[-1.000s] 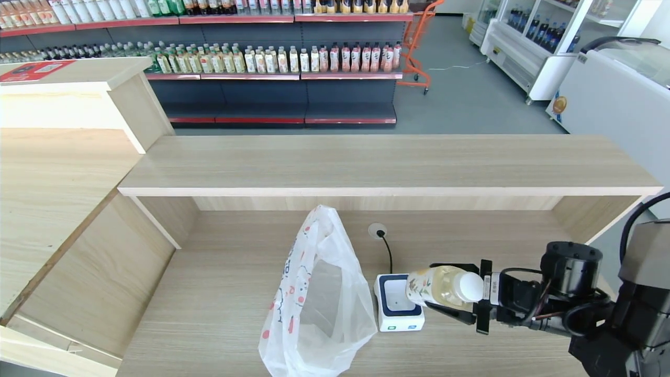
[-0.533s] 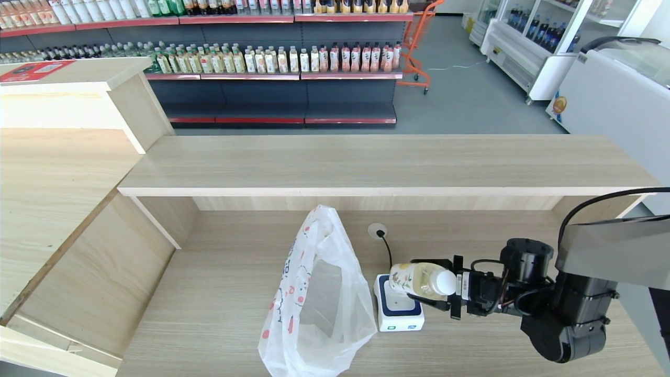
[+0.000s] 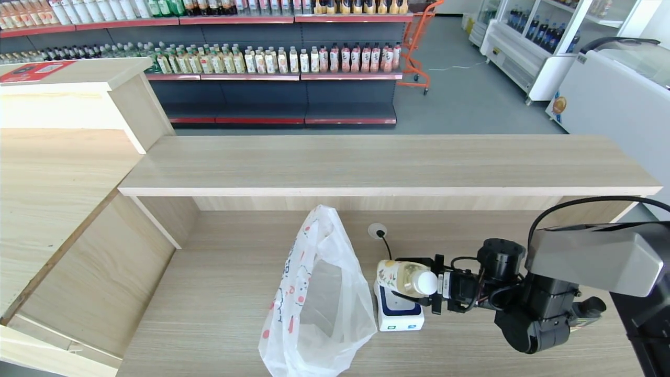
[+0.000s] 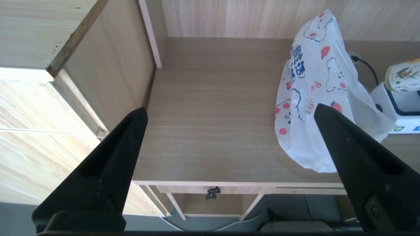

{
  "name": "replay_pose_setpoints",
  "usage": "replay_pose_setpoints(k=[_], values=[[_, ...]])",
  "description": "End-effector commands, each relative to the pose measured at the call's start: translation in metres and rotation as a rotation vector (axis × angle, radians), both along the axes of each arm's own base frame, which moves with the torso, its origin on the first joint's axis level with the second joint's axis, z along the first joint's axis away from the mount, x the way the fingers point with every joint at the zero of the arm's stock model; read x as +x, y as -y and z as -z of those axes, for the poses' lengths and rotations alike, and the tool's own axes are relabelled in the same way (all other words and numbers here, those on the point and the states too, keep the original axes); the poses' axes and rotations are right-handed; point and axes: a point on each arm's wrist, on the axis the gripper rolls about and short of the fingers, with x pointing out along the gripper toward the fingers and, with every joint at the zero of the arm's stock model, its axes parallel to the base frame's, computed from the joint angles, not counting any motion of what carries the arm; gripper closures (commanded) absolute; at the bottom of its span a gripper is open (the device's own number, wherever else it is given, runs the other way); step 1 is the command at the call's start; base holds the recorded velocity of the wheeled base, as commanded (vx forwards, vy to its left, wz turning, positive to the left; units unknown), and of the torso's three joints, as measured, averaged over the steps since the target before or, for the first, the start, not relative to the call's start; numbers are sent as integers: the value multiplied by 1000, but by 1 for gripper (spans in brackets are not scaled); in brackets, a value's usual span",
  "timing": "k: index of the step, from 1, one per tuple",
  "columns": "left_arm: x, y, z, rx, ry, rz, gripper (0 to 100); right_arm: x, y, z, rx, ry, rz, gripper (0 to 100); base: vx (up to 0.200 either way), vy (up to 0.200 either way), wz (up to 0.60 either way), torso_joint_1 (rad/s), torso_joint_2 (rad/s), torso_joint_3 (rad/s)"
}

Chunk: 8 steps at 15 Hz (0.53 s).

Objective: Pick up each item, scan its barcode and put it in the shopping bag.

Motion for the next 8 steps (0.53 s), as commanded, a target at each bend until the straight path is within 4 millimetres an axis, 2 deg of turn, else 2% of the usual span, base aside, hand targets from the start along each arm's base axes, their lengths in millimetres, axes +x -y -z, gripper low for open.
replay_pose_setpoints(k=[1,5,6,7,8], values=[[0,0,0,-1,1,-1,0,0,1,0,1,-6,5,100,0,0,0,0,0,0],[0,0,0,-1,1,0,0,1,10,-25,35,1,33,100,0,0,0,0,0,0],[0,0,0,-1,1,0,0,1,13,-40,62,-4,45,100,0,0,0,0,0,0],[0,0,0,-1,1,0,0,-4,18,-67,112,-39,61,100,0,0,0,0,0,0],[0,0,0,-1,1,0,0,-10,20,-84,154,-83,75,100,0,0,0,0,0,0]])
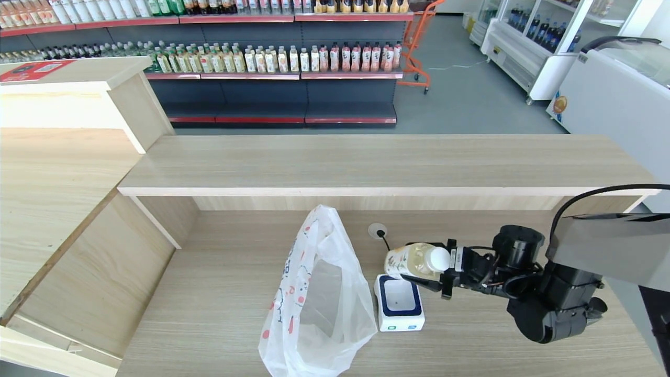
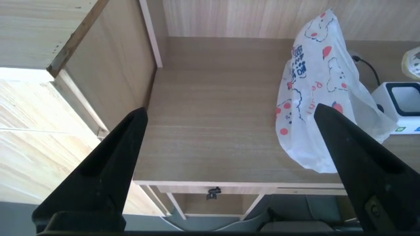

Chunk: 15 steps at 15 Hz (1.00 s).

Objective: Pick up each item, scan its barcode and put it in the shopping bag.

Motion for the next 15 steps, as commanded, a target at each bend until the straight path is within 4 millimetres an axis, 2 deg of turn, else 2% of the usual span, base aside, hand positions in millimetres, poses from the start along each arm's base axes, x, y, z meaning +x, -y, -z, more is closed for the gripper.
replay_pose_setpoints(k=[1,2,3,5,7,9,10,12,15], values=[[0,0,0,0,1,1,0,-21,10,-77,143,-44,64,100,0,0,0,0,0,0],[0,0,0,0,1,-1,0,-29,11,-94,201,-87,133,100,0,0,0,0,0,0],[0,0,0,0,1,-1,0,-34,11,-103,247,-121,188,100,0,0,0,0,0,0],[0,0,0,0,1,1,0,-37,7,-107,347,-235,314,100,0,0,0,0,0,0],[0,0,0,0,1,1,0,-42,4,-88,382,-401,436,100,0,0,0,0,0,0],[0,0,0,0,1,1,0,-47,3,-66,326,-541,510,100,0,0,0,0,0,0],[0,0,0,0,1,-1,0,-48,3,-64,319,-562,513,100,0,0,0,0,0,0],[0,0,0,0,1,-1,0,-42,-14,-59,292,-635,484,100,0,0,0,0,0,0],[0,0,0,0,1,-1,0,-20,-47,-42,264,-649,420,100,0,0,0,0,0,0]])
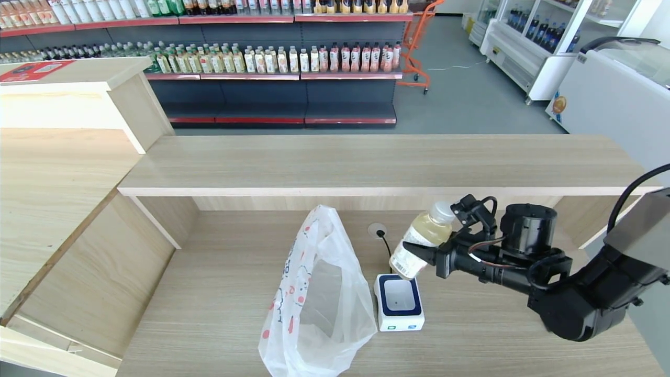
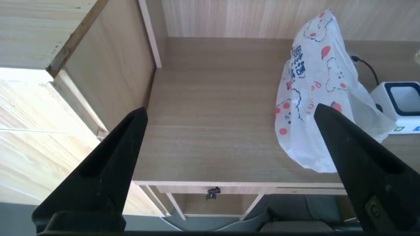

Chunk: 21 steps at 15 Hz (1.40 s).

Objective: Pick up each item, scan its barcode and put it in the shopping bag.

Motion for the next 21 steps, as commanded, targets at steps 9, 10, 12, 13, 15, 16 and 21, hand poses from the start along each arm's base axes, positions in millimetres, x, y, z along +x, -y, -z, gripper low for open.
replay_pose_setpoints(k=[9,10,12,13,15,16,21], values=[[0,0,0,0,1,0,0,35,-114,70,-12,-10,-238,100,0,0,0,0,0,0],[0,0,0,0,1,0,0,36,-122,77,-22,-1,-255,100,0,0,0,0,0,0],[0,0,0,0,1,0,0,37,-131,90,-58,29,-279,100,0,0,0,0,0,0],[0,0,0,0,-1,-1,0,40,-139,102,-92,67,-302,100,0,0,0,0,0,0],[0,0,0,0,1,0,0,44,-150,114,-117,109,-325,100,0,0,0,0,0,0],[0,0,0,0,1,0,0,45,-156,119,-118,123,-335,100,0,0,0,0,0,0],[0,0,0,0,1,0,0,53,-179,138,-140,213,-365,100,0,0,0,0,0,0]])
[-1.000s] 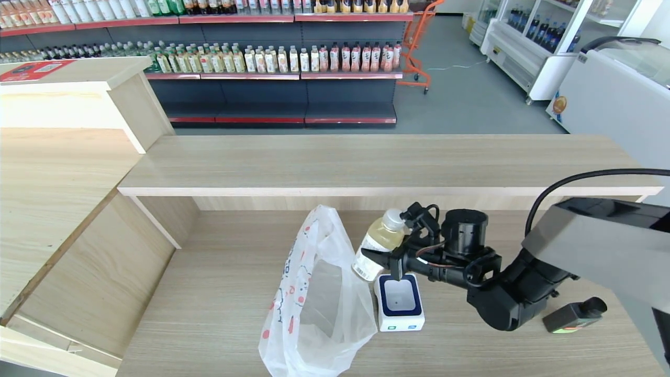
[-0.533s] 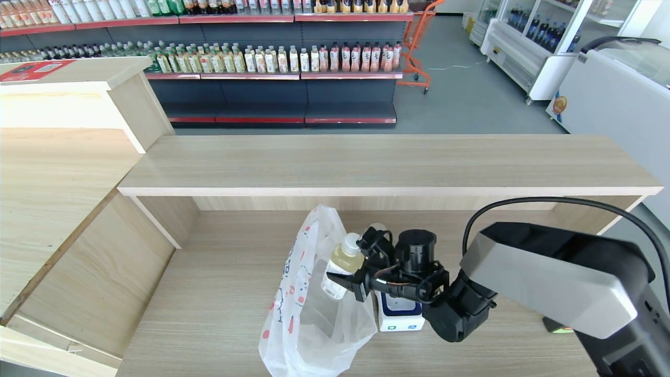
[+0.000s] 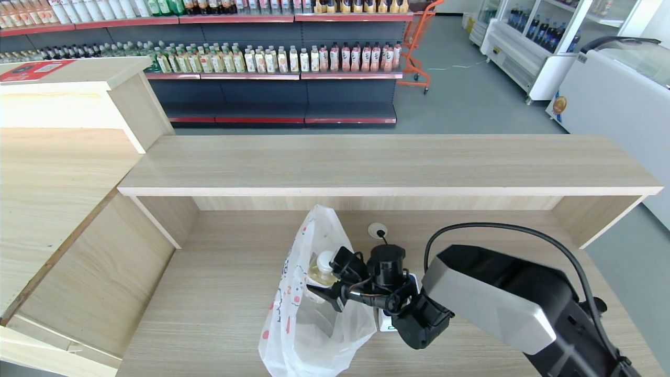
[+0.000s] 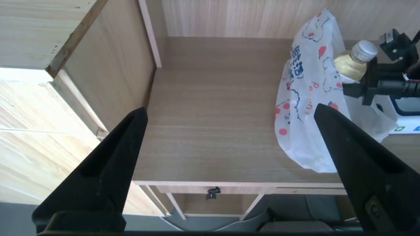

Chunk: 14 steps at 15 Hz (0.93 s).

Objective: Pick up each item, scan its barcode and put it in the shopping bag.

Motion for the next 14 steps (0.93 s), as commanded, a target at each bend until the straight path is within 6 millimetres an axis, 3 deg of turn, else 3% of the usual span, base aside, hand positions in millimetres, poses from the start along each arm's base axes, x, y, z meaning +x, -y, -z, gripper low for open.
replay_pose_setpoints(k=[1,3,4,7,12,14], values=[[0,0,0,0,1,0,0,0,-6,18,-13,-13,-13,100,0,0,0,0,0,0],[0,0,0,0,1,-1,0,1,-7,22,-27,9,-15,100,0,0,0,0,0,0],[0,0,0,0,1,0,0,0,-6,22,-36,17,-16,0,0,0,0,0,0,0],[0,0,0,0,-1,0,0,-2,1,-6,31,-53,9,0,0,0,0,0,0,0],[0,0,0,0,1,0,0,-17,37,-86,236,-333,97,0,0,0,0,0,0,0],[0,0,0,0,1,0,0,-29,55,-102,262,-394,126,0,0,0,0,0,0,0]])
